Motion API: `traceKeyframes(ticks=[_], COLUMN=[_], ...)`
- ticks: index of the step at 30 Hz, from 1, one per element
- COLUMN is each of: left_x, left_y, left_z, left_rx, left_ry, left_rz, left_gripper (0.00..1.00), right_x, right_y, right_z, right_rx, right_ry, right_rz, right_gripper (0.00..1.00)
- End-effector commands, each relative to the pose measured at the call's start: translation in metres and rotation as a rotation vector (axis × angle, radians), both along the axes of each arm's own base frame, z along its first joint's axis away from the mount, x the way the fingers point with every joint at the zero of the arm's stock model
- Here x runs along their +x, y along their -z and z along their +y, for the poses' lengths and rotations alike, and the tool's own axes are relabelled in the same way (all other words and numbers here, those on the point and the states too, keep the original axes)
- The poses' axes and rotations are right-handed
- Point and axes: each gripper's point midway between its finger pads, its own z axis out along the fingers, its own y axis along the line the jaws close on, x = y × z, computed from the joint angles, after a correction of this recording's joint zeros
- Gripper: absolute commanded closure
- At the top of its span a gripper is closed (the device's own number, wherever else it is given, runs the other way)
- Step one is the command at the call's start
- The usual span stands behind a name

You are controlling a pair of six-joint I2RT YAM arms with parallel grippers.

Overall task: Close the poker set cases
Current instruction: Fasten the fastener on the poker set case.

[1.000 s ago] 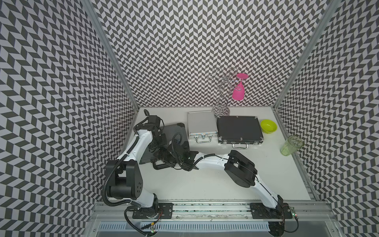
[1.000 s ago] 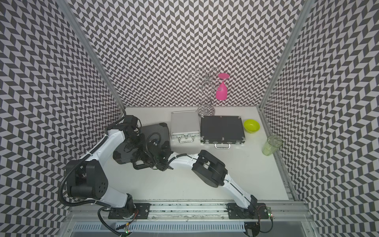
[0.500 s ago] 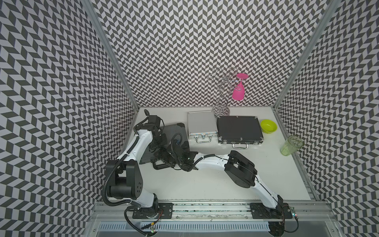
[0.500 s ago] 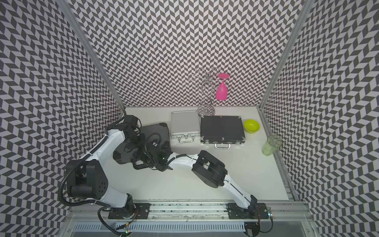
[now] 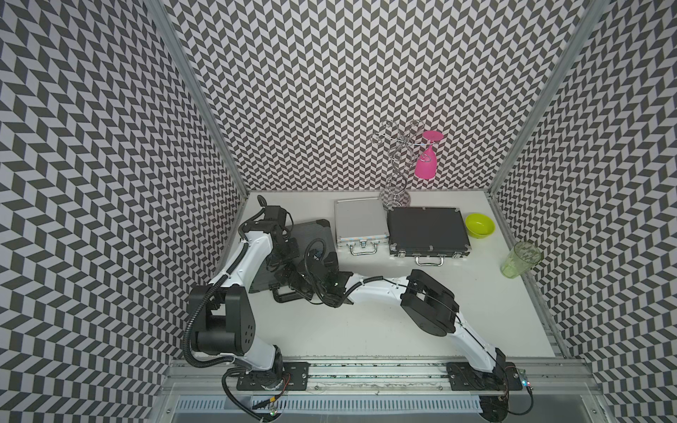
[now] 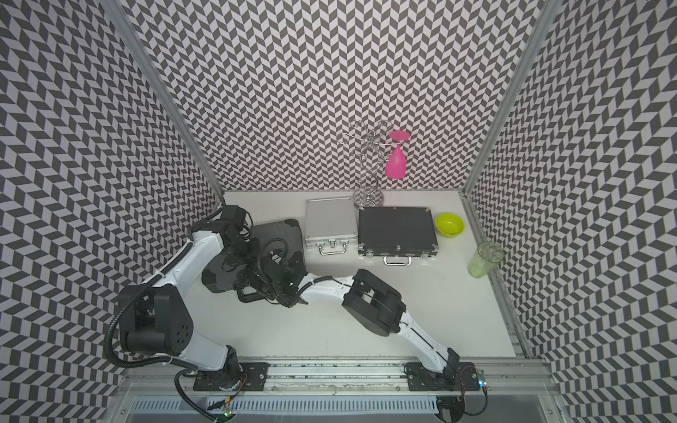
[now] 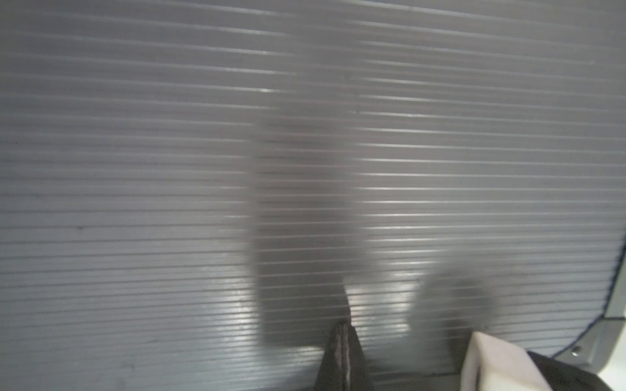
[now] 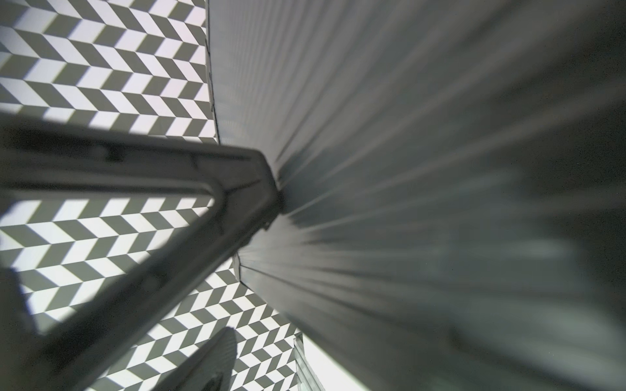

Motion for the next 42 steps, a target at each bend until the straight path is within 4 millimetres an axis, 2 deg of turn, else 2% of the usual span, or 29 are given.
traceKeyframes(ticks=[1,5,9,11,13,15,19,23,25,27,31,35,42], left_x=[-0.018,-0.012,-0.017,-0.020,-0.022,-0.024,-0.023,-0.020,-0.019,-0.018,-0.016,-0.013,-0.016], left_y=[0.011,0.006,0.018,0.024,0.029,0.032,0.030,0.028,0.028,0.028,0.024,0.017,0.014], left_z=[0.016,0.025,0.025,0.026,0.025,0.023,0.026,0.025,0.026,0.027,0.027,0.037,0.054], left_rx=[-0.021,-0.057,-0.077,-0.082,-0.095,-0.107,-0.093,-0.097,-0.097,-0.095,-0.102,-0.113,-0.138], left_ry=[-0.068,-0.091,-0.083,-0.086,-0.086,-0.082,-0.085,-0.089,-0.092,-0.095,-0.102,-0.129,-0.197], left_rz=[0.083,0.050,0.072,0.081,0.094,0.103,0.102,0.104,0.107,0.119,0.117,0.106,0.067], left_gripper=[1.00,1.00,1.00,1.00,1.00,1.00,1.00,1.00,1.00,1.00,1.00,1.00,1.00], right_x=[-0.034,-0.019,-0.019,-0.023,-0.024,-0.022,-0.018,-0.016,-0.018,-0.021,-0.022,-0.018,-0.011], right_y=[0.125,0.081,0.054,0.034,0.018,-0.005,-0.066,-0.109,-0.116,-0.112,-0.086,-0.067,-0.061], right_z=[-0.079,-0.074,-0.077,-0.078,-0.086,-0.090,-0.089,-0.085,-0.079,-0.071,-0.059,-0.054,-0.051], right_rx=[-0.345,-0.222,-0.275,-0.285,-0.344,-0.385,-0.480,-0.595,-0.676,-0.752,-0.939,-1.030,-1.099], right_ry=[0.122,0.032,-0.120,-0.216,-0.277,-0.342,-0.489,-0.548,-0.574,-0.614,-0.684,-0.710,-0.689], right_rz=[0.301,0.091,-0.102,-0.245,-0.368,-0.511,-0.852,-1.119,-1.255,-1.363,-1.506,-1.538,-1.571], right_gripper=[0.05,0.08,0.10,0.11,0.11,0.10,0.07,0.06,0.05,0.05,0.03,0.00,0.00])
